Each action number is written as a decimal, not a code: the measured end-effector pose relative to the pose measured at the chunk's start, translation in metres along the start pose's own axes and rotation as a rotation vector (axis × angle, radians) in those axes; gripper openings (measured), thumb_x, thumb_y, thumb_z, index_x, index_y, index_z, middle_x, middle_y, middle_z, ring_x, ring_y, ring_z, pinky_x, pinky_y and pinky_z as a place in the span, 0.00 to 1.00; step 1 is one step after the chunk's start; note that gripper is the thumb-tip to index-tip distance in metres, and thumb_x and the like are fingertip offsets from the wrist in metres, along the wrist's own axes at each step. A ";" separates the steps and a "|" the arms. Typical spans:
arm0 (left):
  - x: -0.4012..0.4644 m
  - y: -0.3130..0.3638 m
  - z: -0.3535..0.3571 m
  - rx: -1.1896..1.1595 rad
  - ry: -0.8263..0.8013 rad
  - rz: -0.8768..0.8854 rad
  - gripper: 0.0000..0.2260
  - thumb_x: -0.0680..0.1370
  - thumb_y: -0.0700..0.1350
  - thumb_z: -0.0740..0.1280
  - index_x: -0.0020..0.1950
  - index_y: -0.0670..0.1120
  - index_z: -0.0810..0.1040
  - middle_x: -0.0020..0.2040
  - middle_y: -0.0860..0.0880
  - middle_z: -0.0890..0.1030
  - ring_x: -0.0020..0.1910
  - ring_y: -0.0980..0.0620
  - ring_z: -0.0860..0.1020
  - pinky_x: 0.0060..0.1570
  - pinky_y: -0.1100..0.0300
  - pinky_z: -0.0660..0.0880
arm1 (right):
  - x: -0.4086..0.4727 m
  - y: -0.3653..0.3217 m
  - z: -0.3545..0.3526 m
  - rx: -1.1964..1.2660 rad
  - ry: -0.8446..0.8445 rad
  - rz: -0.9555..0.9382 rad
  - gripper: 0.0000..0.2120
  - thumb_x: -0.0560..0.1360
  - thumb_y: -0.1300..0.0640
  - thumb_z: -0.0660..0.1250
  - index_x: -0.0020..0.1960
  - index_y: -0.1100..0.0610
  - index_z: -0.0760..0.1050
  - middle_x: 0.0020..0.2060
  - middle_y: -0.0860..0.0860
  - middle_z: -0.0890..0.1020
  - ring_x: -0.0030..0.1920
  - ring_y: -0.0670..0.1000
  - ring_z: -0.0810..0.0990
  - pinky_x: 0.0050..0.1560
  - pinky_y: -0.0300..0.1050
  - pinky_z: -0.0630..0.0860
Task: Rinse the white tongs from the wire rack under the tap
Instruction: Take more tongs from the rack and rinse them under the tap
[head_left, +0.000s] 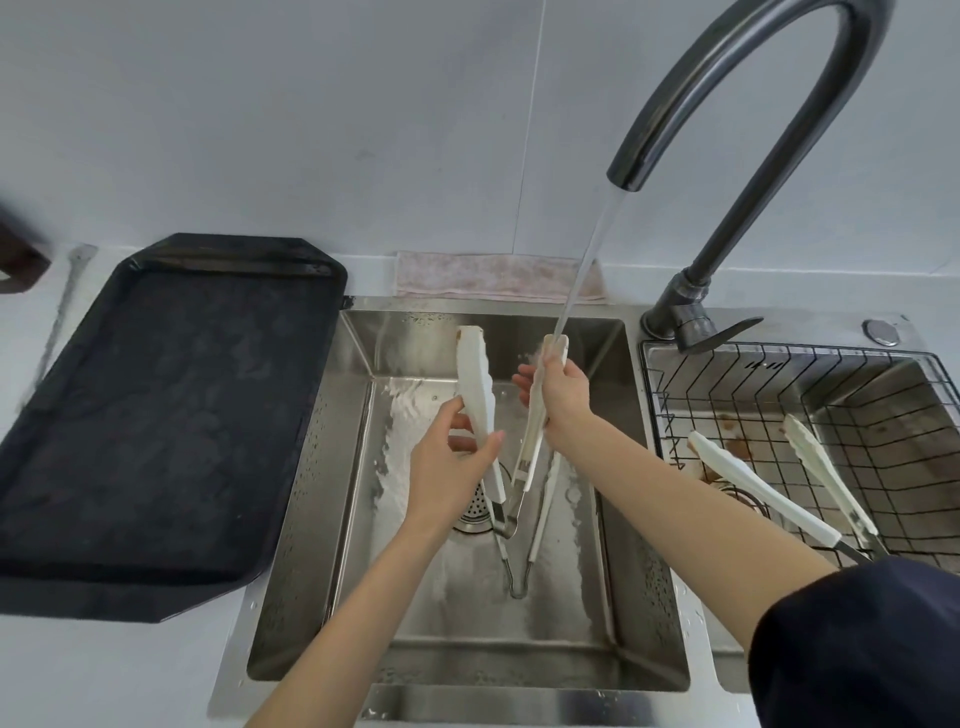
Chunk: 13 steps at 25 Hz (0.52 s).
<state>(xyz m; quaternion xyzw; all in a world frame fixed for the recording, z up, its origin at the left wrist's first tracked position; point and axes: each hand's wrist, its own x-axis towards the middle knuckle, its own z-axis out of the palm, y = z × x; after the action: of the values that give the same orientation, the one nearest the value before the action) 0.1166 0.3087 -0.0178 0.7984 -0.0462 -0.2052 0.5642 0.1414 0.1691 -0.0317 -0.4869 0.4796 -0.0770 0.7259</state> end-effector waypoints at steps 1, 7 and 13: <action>-0.002 0.000 -0.001 0.013 -0.003 0.013 0.17 0.74 0.43 0.68 0.62 0.49 0.73 0.42 0.56 0.76 0.39 0.58 0.77 0.33 0.78 0.72 | 0.002 -0.002 0.000 -0.053 0.051 -0.003 0.17 0.80 0.47 0.53 0.41 0.56 0.72 0.32 0.51 0.77 0.32 0.47 0.76 0.34 0.39 0.74; 0.000 -0.001 0.000 0.035 0.000 0.013 0.17 0.74 0.44 0.68 0.63 0.50 0.73 0.41 0.57 0.76 0.38 0.56 0.78 0.33 0.77 0.73 | 0.003 -0.003 0.001 -0.254 0.080 -0.060 0.21 0.81 0.47 0.50 0.41 0.60 0.72 0.27 0.50 0.71 0.26 0.48 0.69 0.33 0.42 0.72; 0.005 -0.008 0.001 -0.008 -0.024 -0.069 0.12 0.76 0.42 0.66 0.60 0.47 0.74 0.42 0.52 0.78 0.41 0.51 0.80 0.37 0.70 0.77 | -0.007 -0.007 -0.013 -0.299 -0.136 -0.235 0.17 0.79 0.67 0.54 0.67 0.59 0.65 0.44 0.49 0.76 0.38 0.44 0.74 0.39 0.37 0.74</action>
<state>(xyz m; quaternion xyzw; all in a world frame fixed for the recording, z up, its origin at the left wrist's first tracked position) 0.1193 0.3092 -0.0269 0.7948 -0.0246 -0.2344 0.5592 0.1302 0.1613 -0.0232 -0.6458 0.3754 -0.0561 0.6625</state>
